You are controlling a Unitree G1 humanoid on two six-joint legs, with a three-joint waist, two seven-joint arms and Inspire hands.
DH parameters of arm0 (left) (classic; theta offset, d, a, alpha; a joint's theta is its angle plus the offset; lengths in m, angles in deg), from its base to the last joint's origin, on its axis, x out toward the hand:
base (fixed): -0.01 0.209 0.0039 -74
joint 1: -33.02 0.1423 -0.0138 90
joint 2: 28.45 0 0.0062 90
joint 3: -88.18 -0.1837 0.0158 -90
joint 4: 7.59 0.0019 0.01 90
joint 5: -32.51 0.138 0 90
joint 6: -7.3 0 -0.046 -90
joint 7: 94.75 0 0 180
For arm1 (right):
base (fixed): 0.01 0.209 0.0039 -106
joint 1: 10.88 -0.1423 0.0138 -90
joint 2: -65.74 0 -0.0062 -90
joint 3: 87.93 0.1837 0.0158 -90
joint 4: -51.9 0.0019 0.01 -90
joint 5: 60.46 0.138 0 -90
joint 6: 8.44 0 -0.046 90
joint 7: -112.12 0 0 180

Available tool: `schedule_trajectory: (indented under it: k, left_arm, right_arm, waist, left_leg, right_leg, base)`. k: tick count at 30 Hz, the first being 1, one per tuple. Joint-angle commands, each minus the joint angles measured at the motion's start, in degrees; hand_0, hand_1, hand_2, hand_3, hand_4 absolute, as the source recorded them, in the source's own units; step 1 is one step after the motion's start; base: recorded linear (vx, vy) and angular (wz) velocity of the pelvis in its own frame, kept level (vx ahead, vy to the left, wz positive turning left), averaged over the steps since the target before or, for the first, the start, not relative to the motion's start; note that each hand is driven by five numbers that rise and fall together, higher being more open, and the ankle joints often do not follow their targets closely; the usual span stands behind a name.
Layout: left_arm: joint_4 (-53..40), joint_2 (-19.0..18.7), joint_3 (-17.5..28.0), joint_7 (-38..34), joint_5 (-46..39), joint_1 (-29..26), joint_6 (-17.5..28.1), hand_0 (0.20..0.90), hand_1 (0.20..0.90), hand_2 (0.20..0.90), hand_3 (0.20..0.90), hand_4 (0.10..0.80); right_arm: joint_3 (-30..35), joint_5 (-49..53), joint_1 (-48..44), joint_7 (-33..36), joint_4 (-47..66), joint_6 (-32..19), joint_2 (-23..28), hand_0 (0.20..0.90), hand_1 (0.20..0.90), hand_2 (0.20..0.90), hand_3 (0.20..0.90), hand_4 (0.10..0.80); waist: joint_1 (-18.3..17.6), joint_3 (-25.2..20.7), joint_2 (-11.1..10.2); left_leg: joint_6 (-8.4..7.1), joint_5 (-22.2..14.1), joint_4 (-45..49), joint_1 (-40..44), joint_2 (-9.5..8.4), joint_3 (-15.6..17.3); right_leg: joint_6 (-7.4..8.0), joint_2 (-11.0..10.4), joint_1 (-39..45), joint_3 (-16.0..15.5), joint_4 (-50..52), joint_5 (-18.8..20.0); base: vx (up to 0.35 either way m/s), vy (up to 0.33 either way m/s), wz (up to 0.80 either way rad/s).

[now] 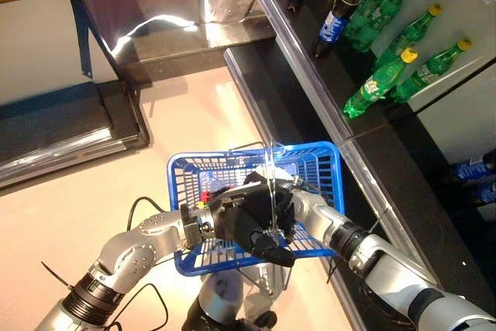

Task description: Pick up the drink and place into the basket.

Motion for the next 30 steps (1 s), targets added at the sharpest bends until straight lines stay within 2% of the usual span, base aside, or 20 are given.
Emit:
schedule_trajectory:
  k: [1, 16, 21, 30]
  left_arm:
    - [-20.5, 15.9, -3.7, 14.6, -11.7, -8.3, 11.7, 0.3, 0.3, 0.3, 0.2, 0.1]
    - [-20.4, 16.0, -3.8, 13.9, -11.4, -8.3, 12.0, 0.3, 0.3, 0.3, 0.2, 0.1]
    - [-20.1, 16.3, -3.6, 11.2, -12.1, -8.0, 11.8, 0.3, 0.3, 0.3, 0.2, 0.1]
    - [-18.5, 15.8, -0.4, 6.9, -11.3, -5.6, 16.0, 0.3, 0.3, 0.3, 0.2, 0.1]
  right_arm:
    - [-2.5, -0.1, -0.8, 2.8, -4.1, -1.2, -3.7, 0.9, 0.9, 0.9, 0.9, 0.8]
    - [-2.3, -0.5, 0.0, 3.6, -4.0, -1.3, -3.9, 0.9, 0.9, 0.9, 0.9, 0.8]
    - [-1.7, 1.2, 0.2, 4.5, -3.3, -0.9, -3.6, 0.9, 0.9, 0.9, 0.9, 0.8]
    - [0.2, 3.5, 2.8, 6.1, 1.6, -0.3, -1.2, 0.9, 0.9, 0.9, 0.9, 0.8]
  waist:
    - [-0.3, -20.7, 0.1]
    - [-0.7, -20.9, 0.3]
    - [-1.0, -21.0, 0.5]
    - [-2.2, -21.0, 0.7]
  left_leg:
    - [-0.01, -4.9, -3.0, 5.9, 2.74, -1.1]
    - [0.11, -4.8, -3.0, 5.9, 2.71, -0.7]
    - [0.13, -4.9, -3.0, 6.0, 2.73, -0.6]
    - [0.29, -4.9, -3.0, 6.2, 2.91, 0.9]
  right_leg:
    - [-0.77, -0.9, -2.2, -1.3, 1.2, 4.6]
    - [-0.74, -0.9, -2.3, -1.1, 1.2, 4.6]
    - [-0.71, -1.0, -2.4, -1.0, 1.2, 4.7]
    - [-0.55, -1.1, -2.5, 0.0, 0.9, 4.9]
  base:
    - [0.0, 0.0, 0.0]
    - [0.0, 0.0, 0.0]
    - [0.0, 0.0, 0.0]
    - [0.0, 0.003, -0.01]
